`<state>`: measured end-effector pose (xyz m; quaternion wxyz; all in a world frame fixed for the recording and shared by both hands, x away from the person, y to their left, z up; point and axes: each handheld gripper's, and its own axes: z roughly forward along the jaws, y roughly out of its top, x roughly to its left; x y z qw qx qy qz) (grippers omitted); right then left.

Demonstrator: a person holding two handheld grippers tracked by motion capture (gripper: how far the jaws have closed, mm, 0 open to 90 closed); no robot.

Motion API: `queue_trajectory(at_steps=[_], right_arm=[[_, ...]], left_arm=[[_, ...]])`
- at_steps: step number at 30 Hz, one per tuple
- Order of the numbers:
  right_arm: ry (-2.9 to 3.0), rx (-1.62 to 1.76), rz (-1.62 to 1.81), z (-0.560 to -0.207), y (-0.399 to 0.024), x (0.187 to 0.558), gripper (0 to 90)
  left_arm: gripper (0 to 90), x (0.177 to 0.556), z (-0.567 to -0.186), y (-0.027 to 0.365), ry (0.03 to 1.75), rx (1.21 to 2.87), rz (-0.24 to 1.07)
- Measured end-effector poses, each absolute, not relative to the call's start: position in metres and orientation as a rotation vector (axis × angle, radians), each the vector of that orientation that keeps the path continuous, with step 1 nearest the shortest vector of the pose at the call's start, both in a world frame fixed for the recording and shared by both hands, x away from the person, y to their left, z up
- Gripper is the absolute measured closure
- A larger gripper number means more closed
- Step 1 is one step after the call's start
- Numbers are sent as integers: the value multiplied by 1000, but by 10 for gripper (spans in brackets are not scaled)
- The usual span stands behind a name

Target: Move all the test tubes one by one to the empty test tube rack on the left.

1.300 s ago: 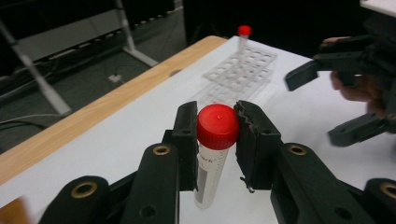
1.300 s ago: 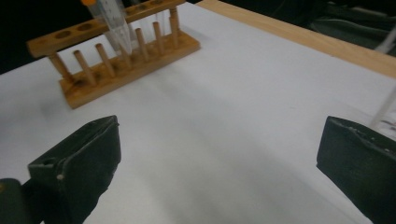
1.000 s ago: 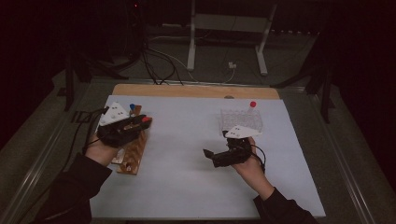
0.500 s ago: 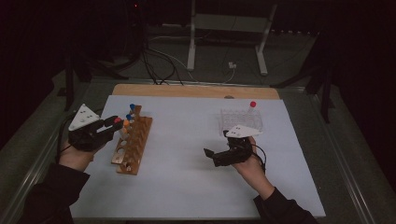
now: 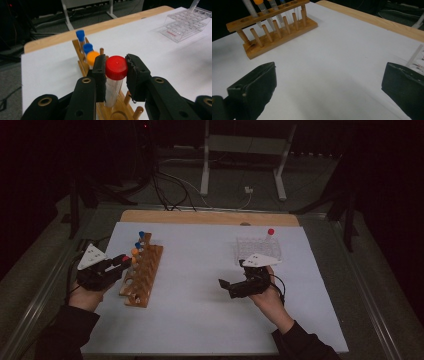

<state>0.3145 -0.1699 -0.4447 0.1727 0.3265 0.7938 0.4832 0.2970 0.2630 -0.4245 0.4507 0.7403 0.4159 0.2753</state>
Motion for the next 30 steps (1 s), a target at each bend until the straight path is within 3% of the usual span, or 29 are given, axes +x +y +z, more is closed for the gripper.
queue_trajectory(at_steps=[23,27,30], right_arm=[[2250,920,1383,-442,-172,315,0],[2232,914,1397,-439,-175,316,0],[2212,916,1397,-435,-179,317,0]], left_arm=[[693,298,-447,258,1070,1885,674],[421,293,-446,253,1058,1870,677],[272,289,-444,247,1066,1871,708]])
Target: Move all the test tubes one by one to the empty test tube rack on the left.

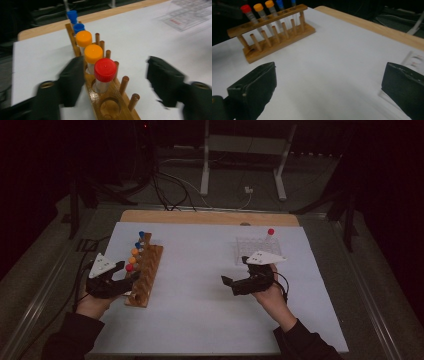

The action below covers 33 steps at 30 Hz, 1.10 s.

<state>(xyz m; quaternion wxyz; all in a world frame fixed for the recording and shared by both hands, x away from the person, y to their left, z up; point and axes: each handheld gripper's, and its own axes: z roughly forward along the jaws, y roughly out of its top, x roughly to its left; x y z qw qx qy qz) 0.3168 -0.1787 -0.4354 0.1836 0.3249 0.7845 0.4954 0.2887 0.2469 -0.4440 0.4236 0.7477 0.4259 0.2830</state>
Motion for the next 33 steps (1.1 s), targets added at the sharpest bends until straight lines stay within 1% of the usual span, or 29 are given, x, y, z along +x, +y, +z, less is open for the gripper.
queue_trajectory(at_steps=[2,4,8,10,18,20,23,24,26,28,33], right_arm=[[2194,918,1400,-433,-183,318,0],[2167,929,1404,-430,-189,320,0],[2097,972,1389,-424,-206,327,0],[2065,997,1367,-422,-217,331,0],[1965,1089,1257,-426,-250,349,0],[1935,1121,1234,-429,-256,354,37],[1911,1169,1207,-435,-264,364,50],[1905,1183,1197,-437,-266,368,64],[1883,1215,1182,-440,-269,374,140],[1876,1244,1168,-444,-271,381,169],[1880,1280,1121,-451,-273,397,337]], left_arm=[[183,287,-442,244,1068,1856,696],[152,284,-439,242,1053,1841,679],[53,281,-434,237,1021,1841,636],[25,278,-434,233,987,1851,619],[21,274,-434,221,925,1849,583],[21,273,-435,217,914,1854,575],[21,271,-437,213,890,1860,565],[21,270,-437,211,889,1863,573],[21,269,-438,208,877,1866,565],[21,268,-438,205,870,1868,558],[21,267,-440,200,859,1874,555]])
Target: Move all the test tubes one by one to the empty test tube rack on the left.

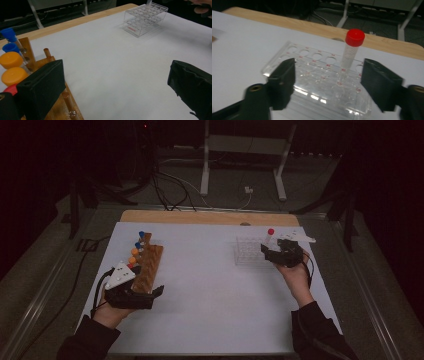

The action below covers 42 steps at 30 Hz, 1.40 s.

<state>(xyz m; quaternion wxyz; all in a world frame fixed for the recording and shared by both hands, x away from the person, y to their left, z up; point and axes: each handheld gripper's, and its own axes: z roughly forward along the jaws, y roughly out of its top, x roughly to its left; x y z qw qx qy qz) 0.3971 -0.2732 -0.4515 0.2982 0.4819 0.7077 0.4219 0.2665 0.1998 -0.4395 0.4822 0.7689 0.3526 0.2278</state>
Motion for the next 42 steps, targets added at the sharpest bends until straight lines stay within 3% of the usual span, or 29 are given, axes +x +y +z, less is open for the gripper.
queue_trajectory(at_steps=[4,10,27,42], right_arm=[[1867,1339,1124,-456,-274,407,449],[1844,1379,1069,-460,-272,419,535],[1831,1463,1003,-467,-270,446,700],[1830,1472,987,-467,-270,451,745]], left_arm=[[21,266,-440,199,851,1877,554],[21,265,-439,201,860,1866,545],[21,266,-441,201,852,1874,533],[21,267,-441,202,856,1870,524]])
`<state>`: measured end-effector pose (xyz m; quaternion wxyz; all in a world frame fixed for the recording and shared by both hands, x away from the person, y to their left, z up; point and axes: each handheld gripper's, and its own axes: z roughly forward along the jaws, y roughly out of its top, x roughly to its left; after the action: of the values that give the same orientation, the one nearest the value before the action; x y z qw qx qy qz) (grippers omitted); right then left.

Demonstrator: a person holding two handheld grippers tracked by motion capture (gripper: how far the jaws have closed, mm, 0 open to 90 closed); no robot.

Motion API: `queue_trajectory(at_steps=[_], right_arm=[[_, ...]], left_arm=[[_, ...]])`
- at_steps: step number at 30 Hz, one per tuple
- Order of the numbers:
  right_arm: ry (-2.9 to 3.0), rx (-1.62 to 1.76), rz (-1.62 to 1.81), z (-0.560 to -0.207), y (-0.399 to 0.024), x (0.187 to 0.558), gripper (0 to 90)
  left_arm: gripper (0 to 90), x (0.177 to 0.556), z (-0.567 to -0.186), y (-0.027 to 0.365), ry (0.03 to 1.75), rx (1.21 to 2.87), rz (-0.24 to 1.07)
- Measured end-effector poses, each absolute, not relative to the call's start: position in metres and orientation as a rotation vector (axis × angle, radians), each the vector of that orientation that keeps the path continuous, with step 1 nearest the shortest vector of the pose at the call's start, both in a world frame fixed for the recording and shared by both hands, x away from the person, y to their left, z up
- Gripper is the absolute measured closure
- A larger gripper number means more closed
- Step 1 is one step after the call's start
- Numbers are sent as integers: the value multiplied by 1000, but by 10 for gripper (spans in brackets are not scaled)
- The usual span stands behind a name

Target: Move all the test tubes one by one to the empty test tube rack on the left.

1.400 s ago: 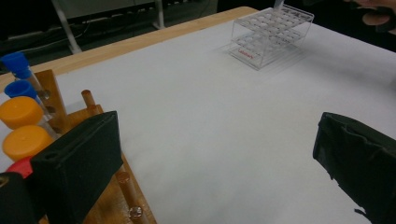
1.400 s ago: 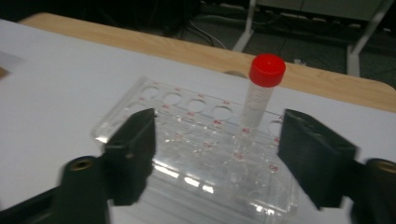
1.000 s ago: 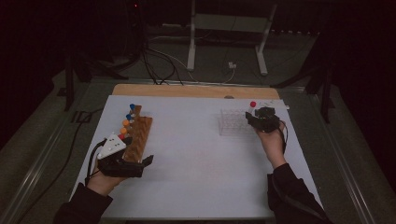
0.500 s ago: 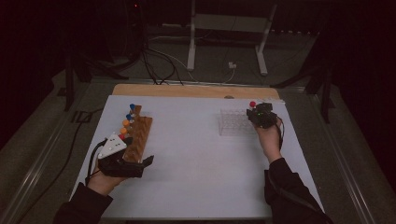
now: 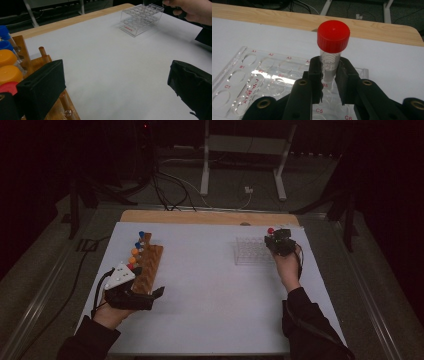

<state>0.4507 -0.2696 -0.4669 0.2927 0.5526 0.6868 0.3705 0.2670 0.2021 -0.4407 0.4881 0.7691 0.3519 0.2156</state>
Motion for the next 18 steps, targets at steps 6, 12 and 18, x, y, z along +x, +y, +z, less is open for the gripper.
queue_trajectory(at_steps=[6,12,18], right_arm=[[1821,1429,993,-455,-269,447,746],[1808,1392,1014,-440,-270,441,746],[1804,1350,1038,-425,-269,433,746]], left_arm=[[21,267,-441,202,854,1874,521],[21,267,-440,201,852,1874,516],[21,267,-439,199,840,1880,500]])
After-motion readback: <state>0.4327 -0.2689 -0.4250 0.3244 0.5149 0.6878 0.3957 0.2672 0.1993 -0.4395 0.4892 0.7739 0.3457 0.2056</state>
